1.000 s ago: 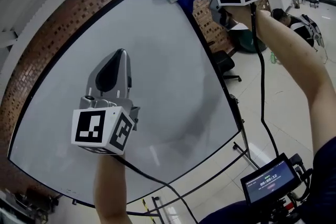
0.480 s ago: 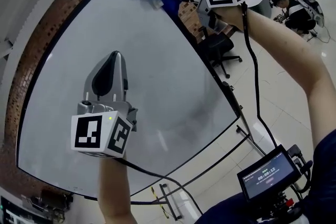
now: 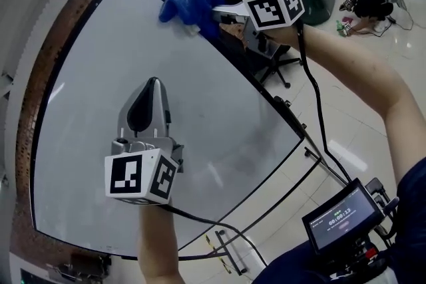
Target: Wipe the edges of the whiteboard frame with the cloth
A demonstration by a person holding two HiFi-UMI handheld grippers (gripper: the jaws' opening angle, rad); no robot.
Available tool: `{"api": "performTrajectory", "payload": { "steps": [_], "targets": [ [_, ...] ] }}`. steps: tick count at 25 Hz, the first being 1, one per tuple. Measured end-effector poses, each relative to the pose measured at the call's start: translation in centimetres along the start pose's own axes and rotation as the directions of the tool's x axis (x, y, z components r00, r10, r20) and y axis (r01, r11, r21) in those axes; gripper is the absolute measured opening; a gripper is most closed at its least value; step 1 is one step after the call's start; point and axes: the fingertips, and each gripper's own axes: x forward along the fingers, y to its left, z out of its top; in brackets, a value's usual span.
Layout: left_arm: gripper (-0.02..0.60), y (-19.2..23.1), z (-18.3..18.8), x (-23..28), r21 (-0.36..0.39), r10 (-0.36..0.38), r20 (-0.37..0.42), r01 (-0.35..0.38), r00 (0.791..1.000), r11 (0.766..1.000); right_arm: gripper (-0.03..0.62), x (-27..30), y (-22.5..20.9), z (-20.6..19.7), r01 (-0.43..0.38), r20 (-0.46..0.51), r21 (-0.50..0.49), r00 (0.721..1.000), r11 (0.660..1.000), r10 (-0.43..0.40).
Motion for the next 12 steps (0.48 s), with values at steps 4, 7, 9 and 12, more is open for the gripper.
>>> {"api": "performTrajectory", "payload": {
  "steps": [4,7,9,12],
  "targets": [
    [0.003,-0.8,-1.9,1.3,-0.017,-0.028,-0.039,0.027,0.999,0.999,0.183,-0.6,0.1,-1.7,0.012,-0.009,-0.009,1.000,1.000,-0.012],
    [0.003,-1.3,-4.1,1.9,-0.036,-0.059,-0.057,0.057,0.997,0.998,0.183,-1.3,0.4,-3.6,0.032,-0.027,-0.055,0.999,0.998,-0.033],
    [0.003,-1.6,-5.5,2.1,-0.056,-0.070,-0.079,0.066,0.994,0.996,0.183,-1.7,0.7,-4.8,0.042,-0.033,-0.076,0.998,0.996,-0.045],
    [0.003,-2.1,-6.9,2.4,-0.080,-0.080,-0.104,0.072,0.991,0.994,0.183,-2.2,1.1,-6.3,0.045,-0.028,-0.064,0.998,0.997,-0.047]
  ]
}}
